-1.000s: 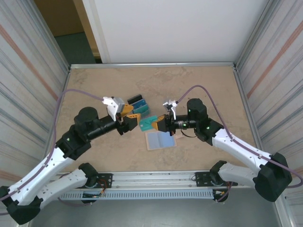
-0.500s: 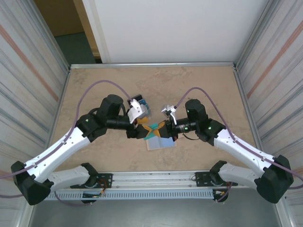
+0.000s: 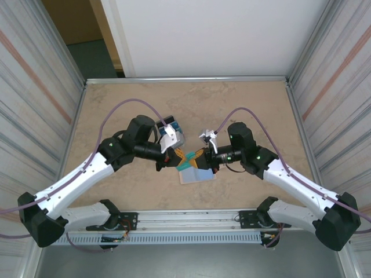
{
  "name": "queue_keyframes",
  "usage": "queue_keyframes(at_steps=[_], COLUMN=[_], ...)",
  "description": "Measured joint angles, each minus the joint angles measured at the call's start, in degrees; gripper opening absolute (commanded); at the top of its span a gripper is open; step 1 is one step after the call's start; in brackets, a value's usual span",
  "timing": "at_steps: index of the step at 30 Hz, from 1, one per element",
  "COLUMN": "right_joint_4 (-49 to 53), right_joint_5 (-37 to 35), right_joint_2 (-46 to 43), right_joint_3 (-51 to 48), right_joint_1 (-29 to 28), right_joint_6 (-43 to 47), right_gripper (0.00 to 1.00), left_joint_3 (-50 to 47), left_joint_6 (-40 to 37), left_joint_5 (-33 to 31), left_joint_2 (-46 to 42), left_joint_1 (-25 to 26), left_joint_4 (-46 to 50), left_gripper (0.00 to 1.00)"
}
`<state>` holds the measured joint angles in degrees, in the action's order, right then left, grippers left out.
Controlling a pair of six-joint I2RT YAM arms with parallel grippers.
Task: Take the credit cards out of the card holder
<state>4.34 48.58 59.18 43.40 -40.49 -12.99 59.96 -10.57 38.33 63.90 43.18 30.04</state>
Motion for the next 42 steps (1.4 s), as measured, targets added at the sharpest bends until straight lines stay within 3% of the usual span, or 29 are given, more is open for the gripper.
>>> queue_keyframes(at_steps=[2,4,9,10,16,27,42], right_joint_4=[0.44,1.46,4.44,5.14,9.01,12.07,12.92], right_joint_5=[-1.14,-2.75,-9.53,-11.43,-22.05,-36.87,-43.36], right_joint_2=[-0.17,-0.74,-5.27,-6.21,-10.67,-15.96,-16.59], right_joint_3=[0.02,0.04,0.15,0.22,0.24,0.22,-0.24], right_joint_1=[0.00,0.00,0.70,0.98,2.80,6.88,11.02], right_joint_6=[0.35,0.74,1.75,1.77,1.53,-2.05,-8.04], right_gripper=[0.28,0.47,0.78,1.00,0.99,0.99,0.99], left_joint_3=[0.02,0.02,0.02,0.02,0.55,7.10,13.79], left_joint_6=[-0.20,-0.87,-3.87,-4.61,-7.76,-16.35,-21.20], left_joint_5=[-0.24,-1.88,-8.26,-9.68,-14.21,-18.67,-20.15], left_joint_2=[0.09,0.07,0.07,0.09,3.15,19.54,35.54], left_joint_1=[0.00,0.04,-0.33,-0.81,-7.50,-15.23,-17.49], left_joint_4=[-0.02,0.02,0.22,0.22,0.17,-0.70,-6.29], left_gripper=[0.00,0.00,0.00,0.00,0.00,0.00,0.00])
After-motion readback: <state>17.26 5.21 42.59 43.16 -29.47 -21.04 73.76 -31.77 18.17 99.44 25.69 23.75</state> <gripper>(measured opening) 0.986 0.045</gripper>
